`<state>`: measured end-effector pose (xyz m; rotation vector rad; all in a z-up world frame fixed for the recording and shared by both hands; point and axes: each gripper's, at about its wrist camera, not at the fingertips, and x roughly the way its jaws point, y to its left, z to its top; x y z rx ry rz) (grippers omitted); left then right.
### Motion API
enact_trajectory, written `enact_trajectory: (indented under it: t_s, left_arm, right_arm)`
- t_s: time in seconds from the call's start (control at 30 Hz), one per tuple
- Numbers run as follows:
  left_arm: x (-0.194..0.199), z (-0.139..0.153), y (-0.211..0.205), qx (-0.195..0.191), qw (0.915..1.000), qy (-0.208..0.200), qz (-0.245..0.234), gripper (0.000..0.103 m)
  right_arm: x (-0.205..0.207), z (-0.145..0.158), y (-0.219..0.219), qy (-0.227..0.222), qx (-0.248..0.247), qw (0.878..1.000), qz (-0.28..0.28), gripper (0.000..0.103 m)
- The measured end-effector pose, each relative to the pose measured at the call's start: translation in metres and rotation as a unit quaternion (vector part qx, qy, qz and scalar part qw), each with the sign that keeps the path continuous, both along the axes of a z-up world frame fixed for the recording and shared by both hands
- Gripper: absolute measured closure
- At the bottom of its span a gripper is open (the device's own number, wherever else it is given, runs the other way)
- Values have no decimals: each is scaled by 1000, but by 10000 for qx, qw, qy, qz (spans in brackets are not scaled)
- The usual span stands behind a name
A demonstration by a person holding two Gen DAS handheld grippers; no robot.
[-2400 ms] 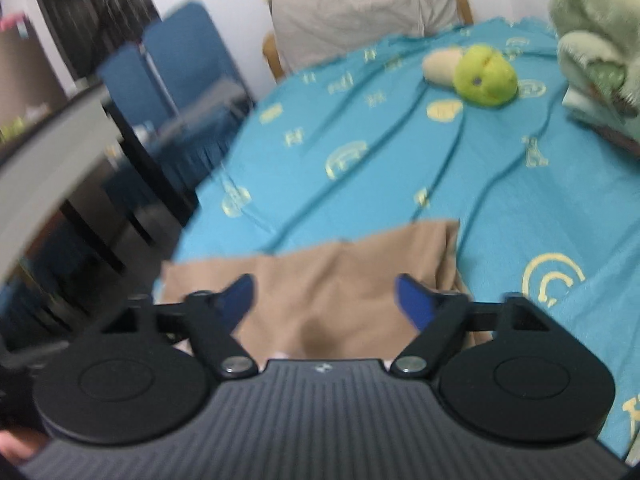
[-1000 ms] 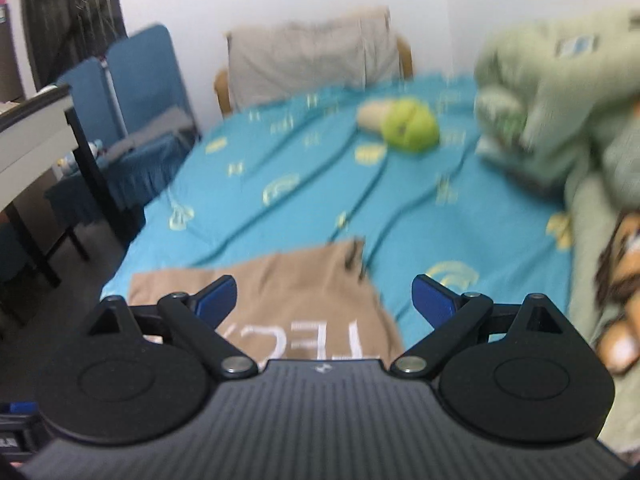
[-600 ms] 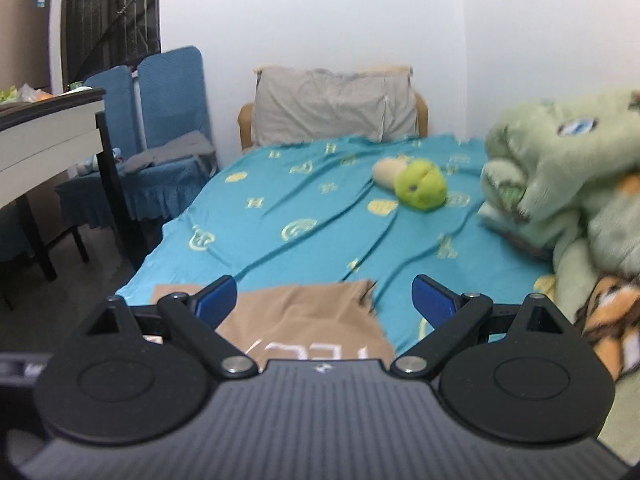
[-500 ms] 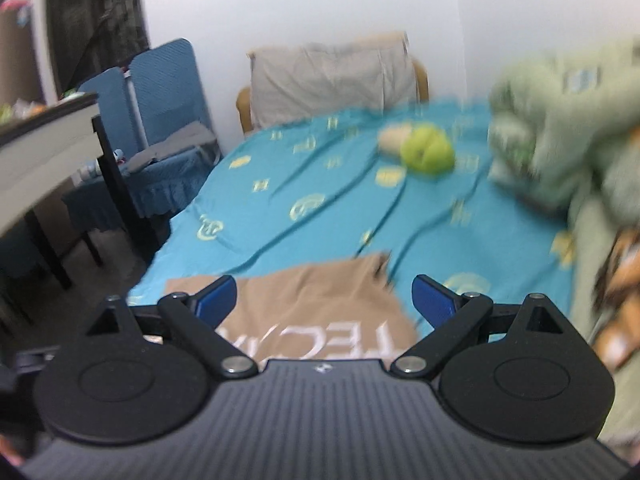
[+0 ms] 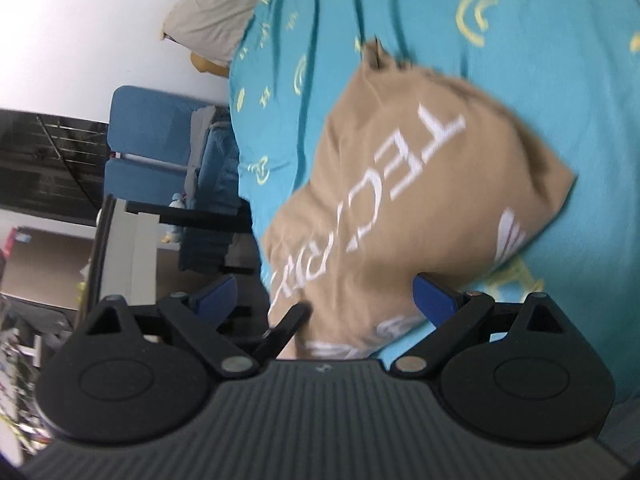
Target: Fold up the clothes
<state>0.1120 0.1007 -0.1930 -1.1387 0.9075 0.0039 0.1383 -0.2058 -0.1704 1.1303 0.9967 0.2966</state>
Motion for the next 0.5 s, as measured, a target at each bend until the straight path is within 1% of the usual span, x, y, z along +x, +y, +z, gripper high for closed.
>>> enact_trajectory:
  t_s: [0.03, 0.1, 0.13, 0.17, 0.2, 0.27, 0.37, 0.5]
  left_arm:
    - [0, 2, -2, 70, 9999, -96, 17, 48]
    - [0, 5, -5, 127, 9995, -286, 55, 62]
    - [1, 5, -3, 52, 9993, -349, 78, 65]
    - [2, 4, -1, -29, 9991, -411, 100, 71]
    - [2, 4, 0, -142, 9986, -479, 155, 74]
    - [1, 4, 3, -372, 9969, -636, 258, 77]
    - [0, 6, 1, -492, 9947, -837, 329, 79]
    - [-4, 7, 4, -602, 9932, -926, 378, 80]
  right_arm:
    - [0, -4, 3, 96, 178, 9998, 56, 5]
    - [0, -14, 10, 317, 551, 9978, 196, 6]
    - [0, -20, 14, 436, 715, 9961, 267, 6]
    - [0, -26, 18, 561, 847, 9943, 327, 6]
    - [0, -33, 22, 699, 958, 9923, 359, 6]
    - [3, -44, 24, 932, 1205, 9881, 229, 6]
    - [3, -53, 14, 1023, 1290, 9859, -303, 6]
    - [-5, -50, -9, 790, 1094, 9830, -1245, 7]
